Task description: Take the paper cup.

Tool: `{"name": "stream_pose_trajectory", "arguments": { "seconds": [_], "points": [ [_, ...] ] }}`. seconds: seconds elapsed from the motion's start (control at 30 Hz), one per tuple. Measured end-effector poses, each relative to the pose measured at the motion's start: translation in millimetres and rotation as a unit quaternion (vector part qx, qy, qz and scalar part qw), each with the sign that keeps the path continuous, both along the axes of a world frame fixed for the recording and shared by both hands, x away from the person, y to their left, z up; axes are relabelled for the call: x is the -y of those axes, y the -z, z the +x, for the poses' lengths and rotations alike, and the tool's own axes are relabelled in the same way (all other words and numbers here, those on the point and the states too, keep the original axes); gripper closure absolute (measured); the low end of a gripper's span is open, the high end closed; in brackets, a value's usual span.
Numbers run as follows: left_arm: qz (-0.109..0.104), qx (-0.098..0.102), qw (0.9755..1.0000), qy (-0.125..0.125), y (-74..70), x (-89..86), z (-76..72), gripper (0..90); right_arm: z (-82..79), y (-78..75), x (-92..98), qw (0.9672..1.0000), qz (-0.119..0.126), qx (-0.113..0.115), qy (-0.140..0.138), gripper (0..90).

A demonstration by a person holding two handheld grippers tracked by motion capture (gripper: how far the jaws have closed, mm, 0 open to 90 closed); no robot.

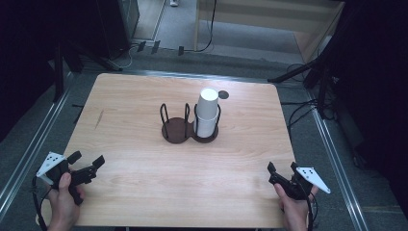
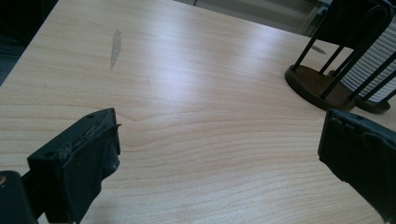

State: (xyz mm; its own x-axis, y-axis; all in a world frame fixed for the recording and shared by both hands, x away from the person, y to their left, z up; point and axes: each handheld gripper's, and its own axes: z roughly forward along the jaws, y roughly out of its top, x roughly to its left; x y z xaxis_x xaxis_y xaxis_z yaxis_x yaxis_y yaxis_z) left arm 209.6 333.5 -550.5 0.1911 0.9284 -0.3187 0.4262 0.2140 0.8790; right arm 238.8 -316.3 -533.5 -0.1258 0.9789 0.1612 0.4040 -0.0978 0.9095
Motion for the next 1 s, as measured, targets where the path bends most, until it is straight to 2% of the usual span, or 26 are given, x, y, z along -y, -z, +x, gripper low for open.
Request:
{"name": "stream_pose_trajectory", "arguments": {
  "seconds": [0.17, 0.3, 0.47, 1.0],
  "points": [
    [0.001, 0.0, 1.0, 0.002, 0.1, 0.4, 0.5, 0.0, 8.9, -12.1, -7.7, 1.0, 0.001, -0.002, -0.004, 9.4],
    [0.002, 0.001, 1.0, 0.001, 0.1, 0.4, 0.2, 0.0, 14.9, -23.0, -15.7, 0.9999, -0.005, 0.011, -0.012, 9.5],
    [0.005, 0.0, 1.0, 0.002, 0.1, 0.8, 0.4, 0.0, 27.1, -35.4, -26.9, 0.9997, -0.004, 0.016, -0.019, 9.6],
    [0.001, -0.001, 1.0, 0.004, 0.5, -0.1, 0.5, 0.0, 57.8, -59.0, -69.2, 0.9983, -0.002, 0.027, -0.052, 9.6]
  ]
}}
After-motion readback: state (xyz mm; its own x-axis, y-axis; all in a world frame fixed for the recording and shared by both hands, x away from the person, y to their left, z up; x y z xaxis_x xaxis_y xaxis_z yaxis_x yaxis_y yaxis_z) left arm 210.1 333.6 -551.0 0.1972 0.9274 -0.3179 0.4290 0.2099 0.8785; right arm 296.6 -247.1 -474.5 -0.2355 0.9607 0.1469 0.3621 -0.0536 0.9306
